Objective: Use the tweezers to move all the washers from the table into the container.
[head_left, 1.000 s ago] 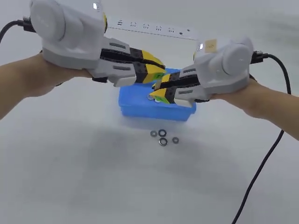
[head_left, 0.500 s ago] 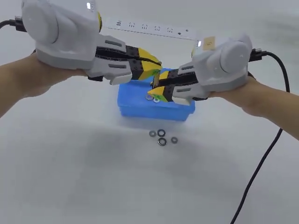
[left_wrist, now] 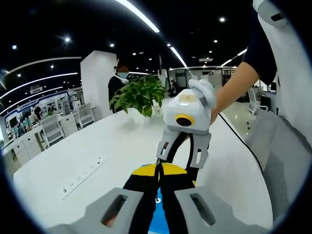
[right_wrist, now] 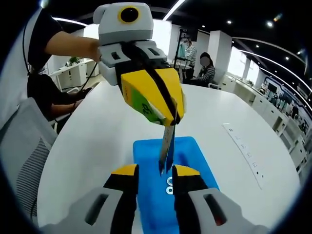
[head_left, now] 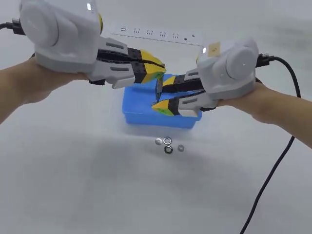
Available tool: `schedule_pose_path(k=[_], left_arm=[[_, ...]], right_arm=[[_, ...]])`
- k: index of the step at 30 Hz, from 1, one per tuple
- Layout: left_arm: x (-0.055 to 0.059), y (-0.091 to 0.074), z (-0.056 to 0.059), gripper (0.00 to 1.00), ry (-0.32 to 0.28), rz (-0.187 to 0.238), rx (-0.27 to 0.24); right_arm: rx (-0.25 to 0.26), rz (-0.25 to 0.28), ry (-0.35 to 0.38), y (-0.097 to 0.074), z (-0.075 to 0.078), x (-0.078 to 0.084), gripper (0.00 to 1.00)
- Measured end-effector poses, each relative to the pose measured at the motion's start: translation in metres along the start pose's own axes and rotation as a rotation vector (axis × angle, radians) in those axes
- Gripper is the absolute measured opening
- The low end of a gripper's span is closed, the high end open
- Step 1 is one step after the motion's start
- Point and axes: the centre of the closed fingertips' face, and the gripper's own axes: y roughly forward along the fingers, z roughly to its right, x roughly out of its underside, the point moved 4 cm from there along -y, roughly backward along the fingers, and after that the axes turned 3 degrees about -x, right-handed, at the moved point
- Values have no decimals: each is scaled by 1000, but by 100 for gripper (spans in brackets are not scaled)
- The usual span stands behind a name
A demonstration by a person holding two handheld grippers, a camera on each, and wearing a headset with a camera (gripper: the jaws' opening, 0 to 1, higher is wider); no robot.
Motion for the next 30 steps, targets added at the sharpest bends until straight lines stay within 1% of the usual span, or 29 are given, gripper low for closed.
schedule_pose_path(k=[4, 6, 8, 10, 12, 14, 16, 19, 22, 24, 26, 27, 28, 30], left_arm=[[-6, -6, -1, 4, 6, 5, -13], [-10, -8, -1, 4, 9, 11, -20], [-16, -11, 0, 4, 24, 16, -30], [-19, -14, -2, 4, 28, 19, -35], [-23, -18, -2, 4, 36, 26, -38], [-27, -21, -1, 4, 42, 28, -37], [-31, -23, 2, 4, 51, 34, -34], [-37, -27, 7, 4, 62, 37, -34], [-41, -29, 11, 4, 64, 46, -38], [-43, -31, 14, 4, 64, 53, -39], [-46, -32, 19, 4, 67, 57, -38], [-47, -32, 20, 4, 68, 58, -38], [-49, -33, 23, 4, 72, 57, -38], [-53, -35, 29, 4, 76, 67, -45]], right_arm=[[27, -2, -3, -4, 1, 0, 34], [59, -4, -5, -10, 2, 0, 38], [79, 6, -4, -15, 1, -2, 41], [110, 27, -5, -25, -1, -3, 44], [140, 41, -13, -35, -5, -2, 45], [164, 51, -22, -45, -14, 5, 48], [187, 45, -17, -54, -23, 15, 54], [230, 35, 12, -68, -34, 28, 63], [265, 52, 47, -83, -46, 37, 67], [280, 45, 59, -90, -55, 44, 69], [290, 36, 67, -95, -59, 50, 72], [293, 39, 82, -98, -63, 52, 75], [293, 53, 109, -100, -67, 54, 77], [299, 64, 118, -103, -72, 54, 80]])
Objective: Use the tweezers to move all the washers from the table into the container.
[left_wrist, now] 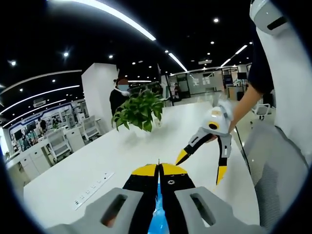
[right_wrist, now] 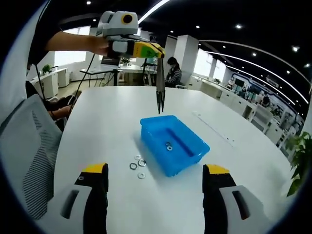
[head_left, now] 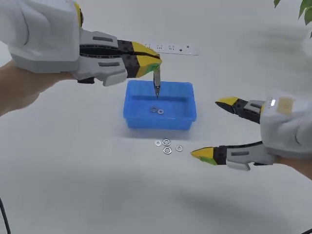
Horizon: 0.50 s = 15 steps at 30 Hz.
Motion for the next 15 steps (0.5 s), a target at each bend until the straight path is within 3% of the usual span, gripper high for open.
schedule_pose_path(k=[3, 8, 15], left_arm=[[-3, -2, 10, 4, -3, 15, -1], [1, -4, 29, 4, 44, 16, 19], [20, -4, 48, 4, 2, 16, 30]], right_arm=[[1, -3, -11, -4, -8, 3, 84], [-12, -24, -25, -8, -16, 11, 92], [-37, -47, -1, -14, -31, 27, 98]])
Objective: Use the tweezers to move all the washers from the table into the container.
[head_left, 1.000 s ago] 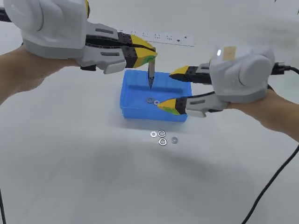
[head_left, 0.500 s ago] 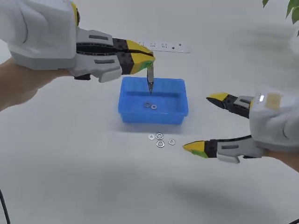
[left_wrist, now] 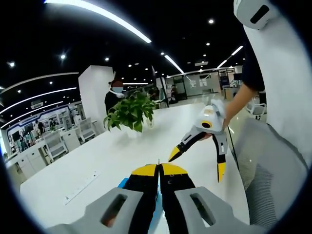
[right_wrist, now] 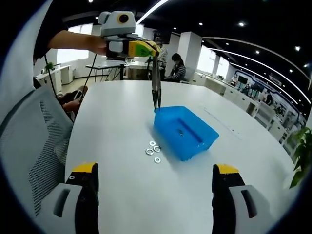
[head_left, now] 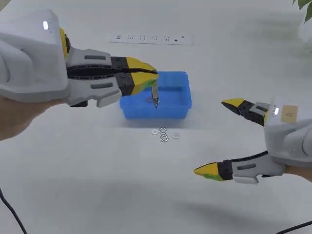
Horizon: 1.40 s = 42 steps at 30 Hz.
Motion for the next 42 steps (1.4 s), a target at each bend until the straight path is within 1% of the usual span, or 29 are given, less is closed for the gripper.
schedule_pose_path(k=[2, 4, 5, 8, 10, 14, 15, 18, 21, 23, 27, 30, 33, 36, 39, 42], left_arm=[[7, 1, 5, 4, -6, -7, 1], [11, 2, 9, 4, -28, -4, 1], [14, 4, 13, 4, -38, 0, 8], [23, 9, 21, 4, -42, -13, 32], [27, 12, 25, 4, -54, -12, 45], [36, 17, 30, 4, -76, -12, 54], [39, 19, 31, 4, -85, -18, 59], [45, 22, 31, 4, -87, -34, 61], [46, 25, 29, 4, -95, -30, 61], [48, 27, 28, 4, -97, -33, 65], [53, 31, 27, 4, -102, -36, 70], [57, 33, 28, 4, -105, -38, 74], [60, 35, 29, 4, -119, -30, 77], [66, 36, 29, 4, -115, -49, 71], [67, 35, 28, 4, -124, -45, 69], [68, 35, 27, 4, -127, -43, 69]], right_arm=[[1, -5, 6, 0, -2, 4, 99], [6, -6, 11, -1, -3, 8, 100], [6, -5, 26, -1, -3, 11, 100], [7, -10, 41, -2, -3, 14, 100], [7, -11, 52, -2, -3, 16, 100], [11, -7, 68, -4, -3, 16, 100], [11, -4, 72, -4, -3, 16, 100], [13, -5, 86, -4, -4, 19, 100], [8, -9, 100, -2, -5, 22, 100], [-5, -1, 113, -1, -7, 22, 100], [-20, -8, 113, 2, -10, 22, 100], [-25, -9, 117, 3, -11, 22, 100], [-26, 2, 144, 4, -9, 21, 100], [-21, -2, 154, 3, -7, 23, 100], [-20, 1, 166, 3, -5, 23, 100], [-25, -8, 164, 3, -6, 25, 100]])
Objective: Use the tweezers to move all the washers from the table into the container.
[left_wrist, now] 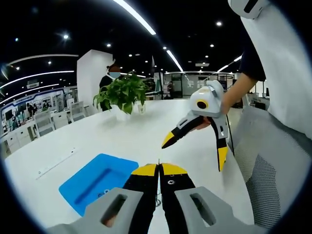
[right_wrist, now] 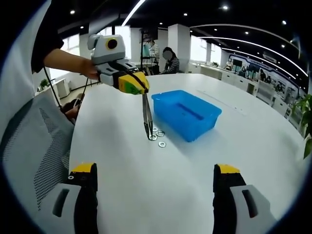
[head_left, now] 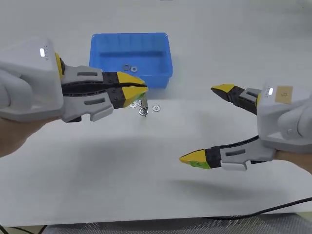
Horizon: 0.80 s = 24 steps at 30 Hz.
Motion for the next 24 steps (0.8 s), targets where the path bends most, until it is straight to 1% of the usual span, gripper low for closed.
schedule_pose_path(k=[3, 6, 8, 9, 11, 12, 15, 16, 19, 21, 24], left_arm=[[1, 0, 0, 4, 0, 3, -3], [1, 0, 0, 4, -4, 5, 4], [1, -1, 4, 4, 5, -14, 41], [0, -2, 6, 4, 8, -34, 64], [1, -2, 5, 4, -3, -59, 83], [1, -2, 4, 4, 8, -61, 77], [2, -2, -3, 4, -13, -72, 60], [2, -3, -4, 4, -14, -75, 60], [2, -2, -2, 4, -4, -92, 78], [1, -1, -3, 4, 3, -103, 87], [0, 3, -4, 4, -7, -108, 86]], right_arm=[[-7, -7, 1, 2, -2, 1, 99], [-16, 8, 11, 3, -4, -3, 99], [-23, 14, 10, 6, -4, -5, 98], [-30, 15, 7, 8, -4, -7, 98], [-45, 14, -2, 12, -3, -10, 96], [-57, 11, -9, 15, -3, -13, 94], [-86, 20, -14, 22, -2, -21, 88], [-95, 34, -9, 25, -2, -26, 85], [-124, 58, -5, 31, -3, -36, 77], [-143, 57, -19, 38, -3, -40, 71], [-169, 50, -31, 46, -3, -44, 61]])
